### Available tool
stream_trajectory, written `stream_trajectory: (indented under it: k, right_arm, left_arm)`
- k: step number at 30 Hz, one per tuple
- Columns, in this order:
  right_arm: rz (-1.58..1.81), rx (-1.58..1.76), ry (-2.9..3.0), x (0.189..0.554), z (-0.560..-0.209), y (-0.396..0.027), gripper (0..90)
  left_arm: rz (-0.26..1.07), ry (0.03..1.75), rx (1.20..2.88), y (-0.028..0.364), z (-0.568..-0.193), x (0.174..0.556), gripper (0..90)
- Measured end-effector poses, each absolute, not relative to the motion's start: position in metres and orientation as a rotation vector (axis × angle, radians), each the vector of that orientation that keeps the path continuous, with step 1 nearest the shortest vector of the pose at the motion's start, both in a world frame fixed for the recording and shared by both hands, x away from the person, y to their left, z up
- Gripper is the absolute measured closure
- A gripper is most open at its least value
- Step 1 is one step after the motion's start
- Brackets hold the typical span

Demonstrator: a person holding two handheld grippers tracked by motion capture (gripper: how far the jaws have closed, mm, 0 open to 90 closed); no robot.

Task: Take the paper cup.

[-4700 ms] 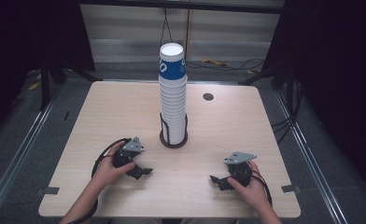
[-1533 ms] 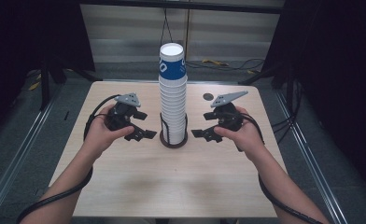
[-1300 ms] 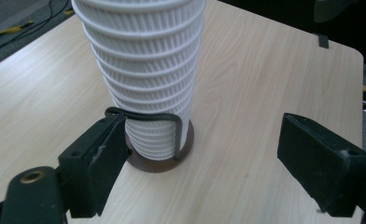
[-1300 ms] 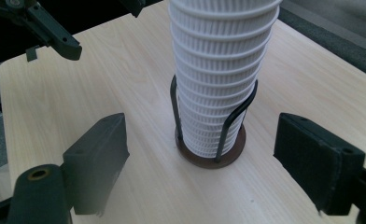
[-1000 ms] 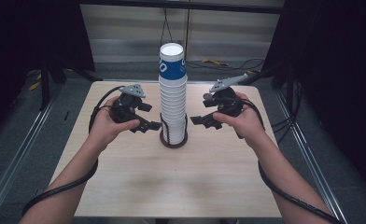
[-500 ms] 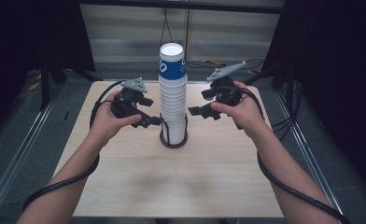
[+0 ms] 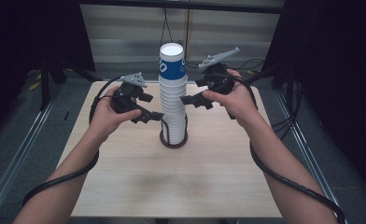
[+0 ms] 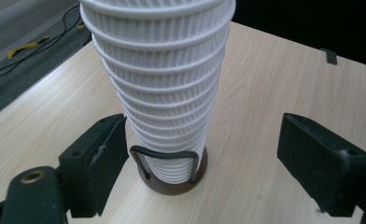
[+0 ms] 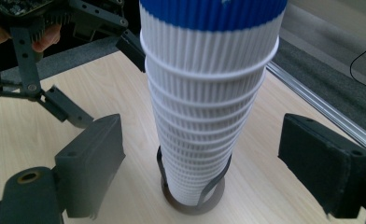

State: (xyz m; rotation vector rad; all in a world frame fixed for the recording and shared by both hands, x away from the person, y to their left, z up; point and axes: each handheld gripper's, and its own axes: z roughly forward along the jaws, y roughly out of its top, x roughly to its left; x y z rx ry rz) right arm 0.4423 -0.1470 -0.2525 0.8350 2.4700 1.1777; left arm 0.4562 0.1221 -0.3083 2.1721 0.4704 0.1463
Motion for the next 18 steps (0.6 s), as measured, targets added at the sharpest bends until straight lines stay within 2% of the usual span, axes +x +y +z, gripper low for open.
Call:
stream_trajectory:
  k: [18]
  right_arm:
    - [1.221,0.838,2.431,0.461,-0.232,-0.134,13.0]
  left_arm:
    - [0.172,0.464,2.203,0.121,-0.301,0.462,16.2]
